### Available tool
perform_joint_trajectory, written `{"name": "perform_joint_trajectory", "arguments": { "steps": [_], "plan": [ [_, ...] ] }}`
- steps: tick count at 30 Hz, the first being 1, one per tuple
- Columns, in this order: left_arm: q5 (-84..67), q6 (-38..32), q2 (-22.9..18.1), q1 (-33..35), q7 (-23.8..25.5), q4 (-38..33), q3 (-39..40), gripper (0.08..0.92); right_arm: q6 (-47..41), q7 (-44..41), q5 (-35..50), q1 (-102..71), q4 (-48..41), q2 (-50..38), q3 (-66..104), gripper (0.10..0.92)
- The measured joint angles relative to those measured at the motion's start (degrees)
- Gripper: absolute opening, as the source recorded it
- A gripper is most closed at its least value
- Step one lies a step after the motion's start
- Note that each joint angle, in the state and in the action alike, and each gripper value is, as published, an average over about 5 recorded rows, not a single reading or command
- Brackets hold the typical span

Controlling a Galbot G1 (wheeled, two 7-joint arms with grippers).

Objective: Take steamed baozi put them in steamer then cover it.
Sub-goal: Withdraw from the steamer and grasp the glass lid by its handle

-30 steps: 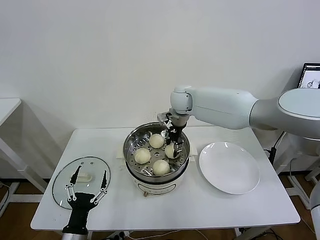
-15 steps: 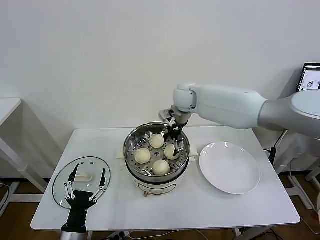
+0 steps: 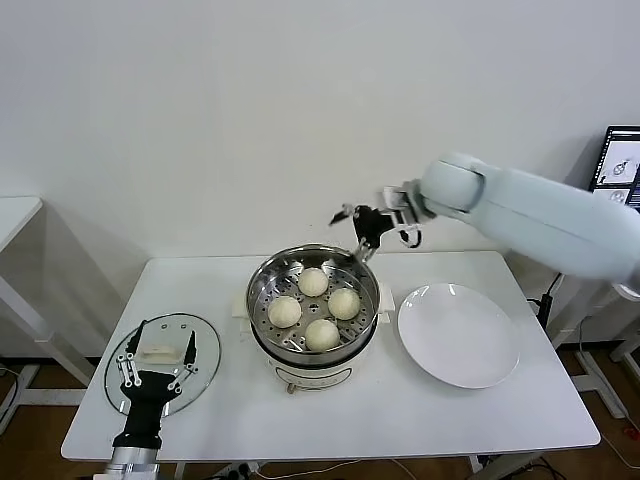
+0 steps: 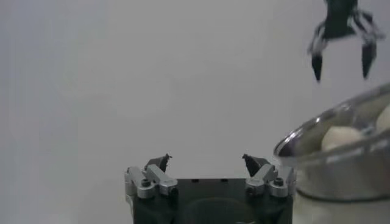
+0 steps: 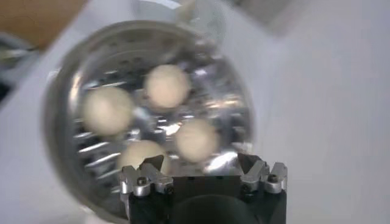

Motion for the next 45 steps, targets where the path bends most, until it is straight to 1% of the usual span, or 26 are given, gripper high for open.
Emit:
{"name": "perform_joint_trajectory", "arguments": {
  "steps": [4, 7, 11, 15, 20, 27, 37, 45],
  "plan": [
    [4.38, 2.47, 1.03, -1.68, -1.11, 1.69, -0.63, 0.823, 2.91, 14.12, 0.46, -11.41, 2.24, -3.95, 10.54, 0.823],
    [7.92, 3.92, 1.68, -2.62, -1.24, 2.97, -1.36, 0.823, 4.99, 22.37, 0.48, -21.77, 3.13, -5.34, 20.19, 0.823],
    [13.86, 5.59, 2.59, -3.36, -0.65, 5.03, -2.61, 0.823, 7.77, 30.09, -0.22, -35.82, 3.76, -5.04, 33.66, 0.823],
    [20.17, 6.56, 3.78, -3.47, 0.73, 7.37, -4.02, 0.823, 10.45, 34.95, -1.65, -48.53, 4.21, -2.9, 45.72, 0.823],
    [27.96, 6.06, 4.96, -4.25, 1.39, 11.17, -5.34, 0.823, 13.29, 38.34, -3.77, -61.51, 4.54, 0.72, 57.59, 0.823],
    [36.98, 2.35, 5.39, -6.36, -0.4, 18.02, -5.82, 0.823, 15.78, 40.87, -6.25, -73.48, 5.07, 5.16, 68.03, 0.823],
    [46.52, -1.27, 5.12, -11.4, -4.64, 27.86, -6.41, 0.823, 18.24, 42.2, -9.07, -82.9, 5.37, 10.32, 75.7, 0.823],
    [50.84, -1.56, 5.17, -15.08, -6.68, 32.51, -6.66, 0.823, 19.25, 42.4, -10.83, -86.8, 4.94, 12.9, 78.52, 0.823]
  ]
}}
